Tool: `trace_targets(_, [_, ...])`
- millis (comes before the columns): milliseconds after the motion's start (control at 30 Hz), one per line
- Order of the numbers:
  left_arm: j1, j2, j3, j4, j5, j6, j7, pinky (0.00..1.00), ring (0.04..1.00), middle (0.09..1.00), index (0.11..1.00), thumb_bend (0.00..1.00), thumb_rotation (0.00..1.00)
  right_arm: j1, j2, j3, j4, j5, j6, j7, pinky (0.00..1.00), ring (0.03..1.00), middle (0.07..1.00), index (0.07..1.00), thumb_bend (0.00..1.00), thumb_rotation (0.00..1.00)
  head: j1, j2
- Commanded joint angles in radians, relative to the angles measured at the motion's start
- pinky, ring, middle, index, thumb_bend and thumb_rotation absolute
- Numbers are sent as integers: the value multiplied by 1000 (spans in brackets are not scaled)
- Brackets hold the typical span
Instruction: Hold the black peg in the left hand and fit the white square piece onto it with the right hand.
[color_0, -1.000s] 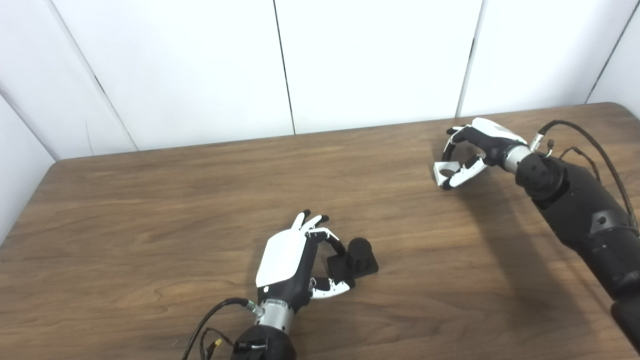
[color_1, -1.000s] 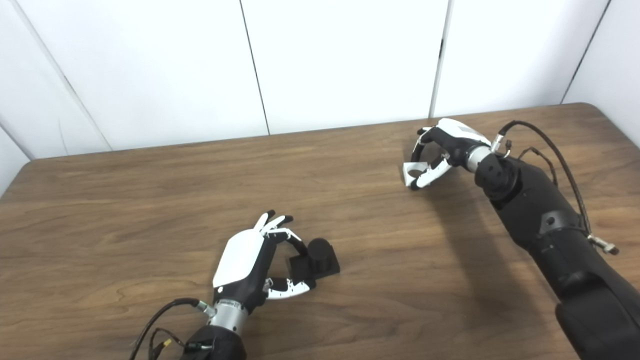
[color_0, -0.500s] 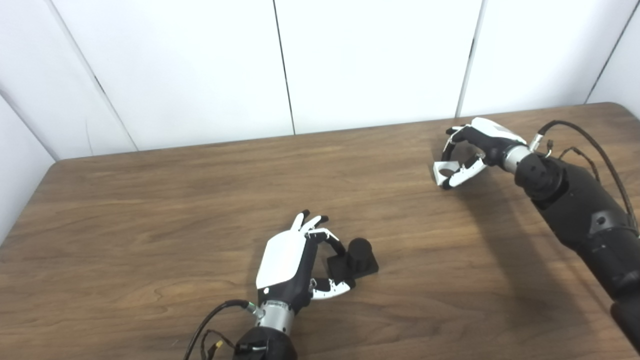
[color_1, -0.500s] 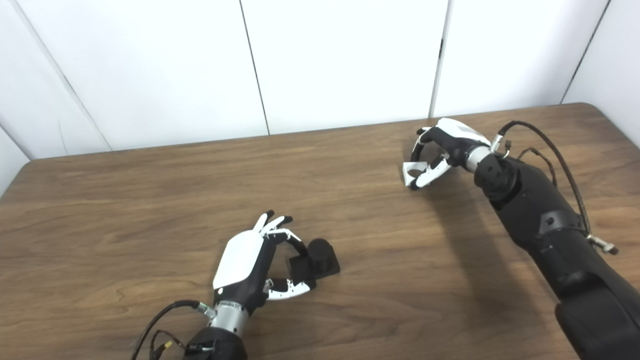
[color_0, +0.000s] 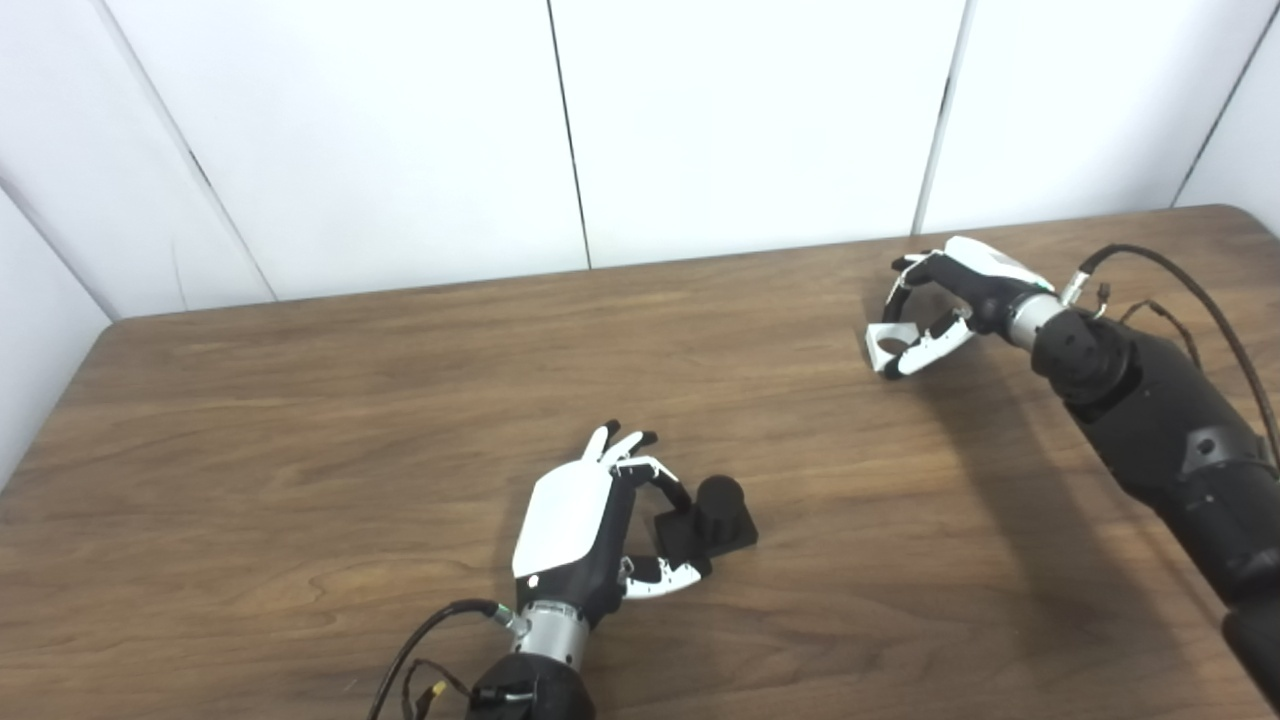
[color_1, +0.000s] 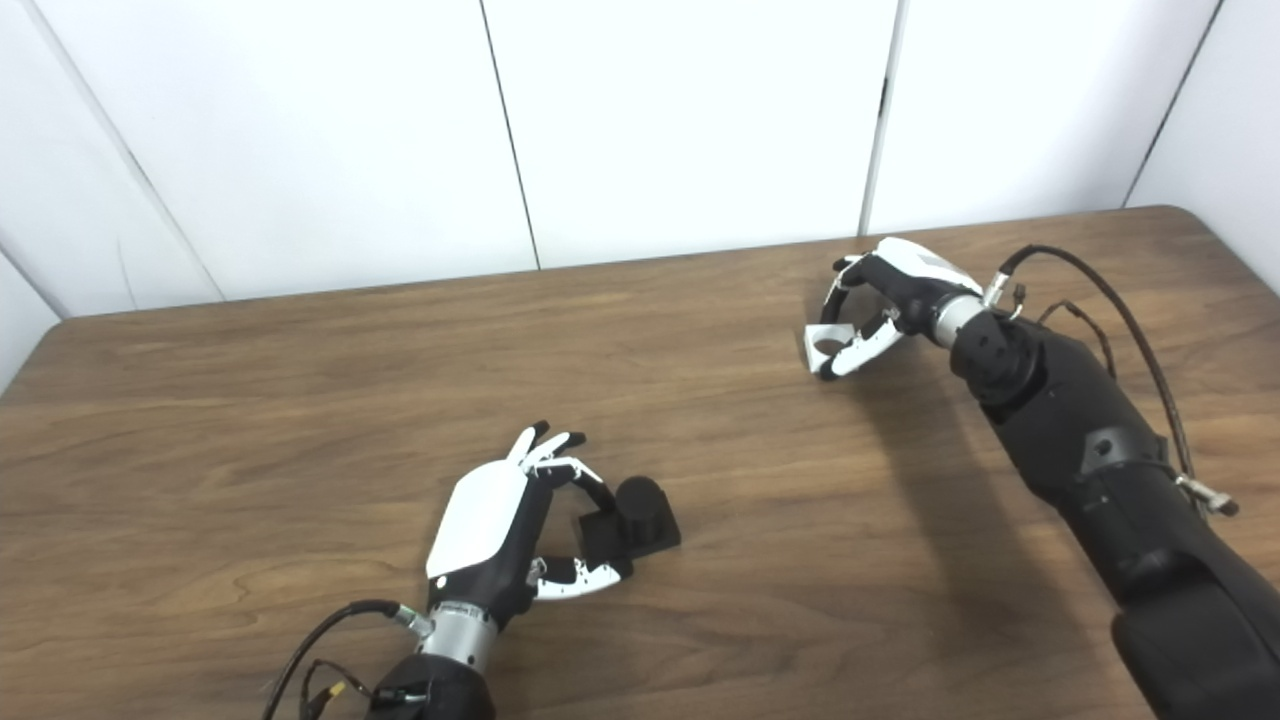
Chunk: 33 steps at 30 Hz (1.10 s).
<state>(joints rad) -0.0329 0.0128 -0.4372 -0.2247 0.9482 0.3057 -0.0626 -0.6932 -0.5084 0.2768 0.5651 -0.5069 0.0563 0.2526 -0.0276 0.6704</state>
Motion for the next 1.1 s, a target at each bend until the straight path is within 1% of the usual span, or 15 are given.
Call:
trace_targets(0, [-5, 0, -8, 5, 15, 3, -10, 876, 993, 894, 488, 507, 74, -39, -15, -21, -66, 11, -18, -14, 930, 1000, 929, 492, 519, 138, -1, 1])
trace_targets(167, [-10, -2, -9, 11, 18, 5, -8, 886, 993, 897, 489, 508, 74, -22, -27, -28, -144, 16, -5, 6, 929, 1000, 928, 492, 519, 137, -1, 0])
trace_targets(433, [-12, -2, -9, 22, 14, 0, -2, 894, 993, 895, 488, 507, 75, 14, -40, -39, -283, 24, -3, 47, 934, 993, 913, 491, 520, 137, -4, -1])
trace_targets(533, [-13, -1, -10, 21, 16, 1, -5, 901, 992, 895, 489, 507, 75, 31, -42, -39, -355, 22, 8, 75, 929, 990, 911, 491, 519, 139, -4, 1])
trace_targets(633, [-13, 0, -12, 20, 19, 1, -6, 903, 992, 897, 489, 507, 76, 46, -44, -31, -443, 17, 39, 118, 927, 998, 915, 492, 517, 140, -5, 2])
trace_targets(667, [-14, 0, -12, 20, 19, 2, -8, 903, 992, 897, 489, 507, 76, 50, -46, -26, -476, 16, 38, 134, 927, 999, 915, 492, 517, 140, -6, 2])
trace_targets(733, [-14, -1, -13, 20, 19, 4, -10, 913, 997, 901, 489, 507, 76, 56, -49, -19, -519, 12, 36, 158, 894, 993, 913, 492, 517, 142, -6, 3])
trace_targets(800, [-16, -1, -14, 22, 23, 3, -7, 915, 997, 900, 489, 507, 76, 63, -44, -9, -587, 8, 49, 191, 879, 991, 913, 492, 517, 144, -4, 3])
trace_targets(933, [-18, -1, -16, 25, 27, 1, -5, 913, 994, 894, 489, 507, 76, 78, -27, -6, -674, 15, 59, 225, 857, 983, 910, 491, 518, 144, -1, 3])
trace_targets(1000, [-19, -2, -16, 27, 27, 2, -4, 915, 994, 893, 489, 507, 76, 85, -18, -3, -714, 19, 65, 240, 858, 982, 908, 491, 518, 143, 0, 4])
trace_targets(1067, [-21, -3, -16, 31, 27, 1, -1, 925, 995, 895, 490, 507, 76, 90, -11, 2, -754, 23, 82, 265, 895, 995, 915, 491, 517, 142, 1, 4])
